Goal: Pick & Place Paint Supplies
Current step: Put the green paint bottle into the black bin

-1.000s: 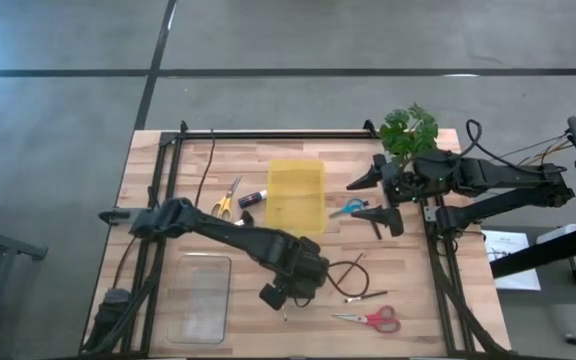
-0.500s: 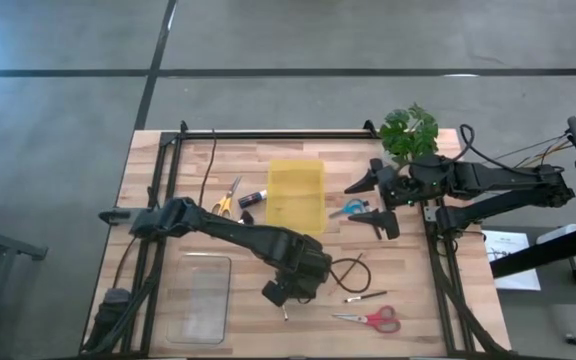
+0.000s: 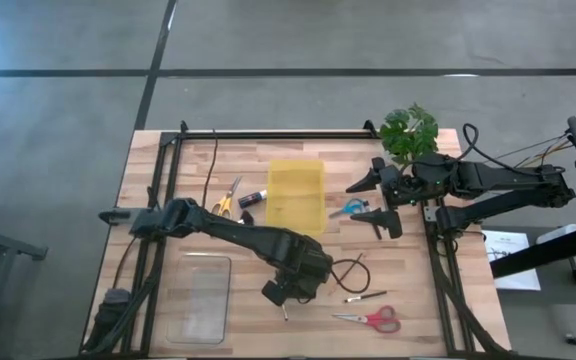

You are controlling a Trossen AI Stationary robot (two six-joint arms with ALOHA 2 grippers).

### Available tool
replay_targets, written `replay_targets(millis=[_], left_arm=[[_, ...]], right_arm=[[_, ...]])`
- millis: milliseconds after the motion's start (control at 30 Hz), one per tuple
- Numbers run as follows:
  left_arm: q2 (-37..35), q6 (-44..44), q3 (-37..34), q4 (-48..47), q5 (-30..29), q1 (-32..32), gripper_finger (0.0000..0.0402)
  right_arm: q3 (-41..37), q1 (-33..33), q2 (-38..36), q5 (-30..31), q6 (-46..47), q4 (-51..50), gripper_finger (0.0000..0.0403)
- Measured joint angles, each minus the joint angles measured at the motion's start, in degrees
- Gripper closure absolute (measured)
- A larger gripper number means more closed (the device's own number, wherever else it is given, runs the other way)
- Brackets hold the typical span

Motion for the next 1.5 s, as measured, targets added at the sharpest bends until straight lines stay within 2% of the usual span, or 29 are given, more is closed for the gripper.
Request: replay_targets(millis=[167, 433, 767, 1400, 1500], left_arm=[[0.0, 0.0, -0.9, 0.3, 0.0, 0.0, 0.0266], [0.0, 0.2, -3.7, 1.9, 0.2, 0.0, 0.0278], [0.0, 1.0, -3.7, 3.9, 0.2, 0.0, 0.0246], [0.0, 1.3, -3.7, 5.3, 0.2, 0.1, 0.0243], [0.0, 1.3, -3.7, 5.6, 0.2, 0.1, 0.0254]], right_arm=[[-0.1, 0.0, 0.0, 0.0, -0.2, 0.0, 0.0060], [-0.5, 0.0, 0.0, -0.2, -0.2, 0.2, 0.0060], [-0.7, 0.0, 0.0, -0.5, -0.2, 0.4, 0.0060], [-1.5, 0.0, 0.0, -0.8, 0.1, 0.5, 0.0060], [-1.5, 0.0, -0.1, -0.8, 0.1, 0.5, 0.0060]])
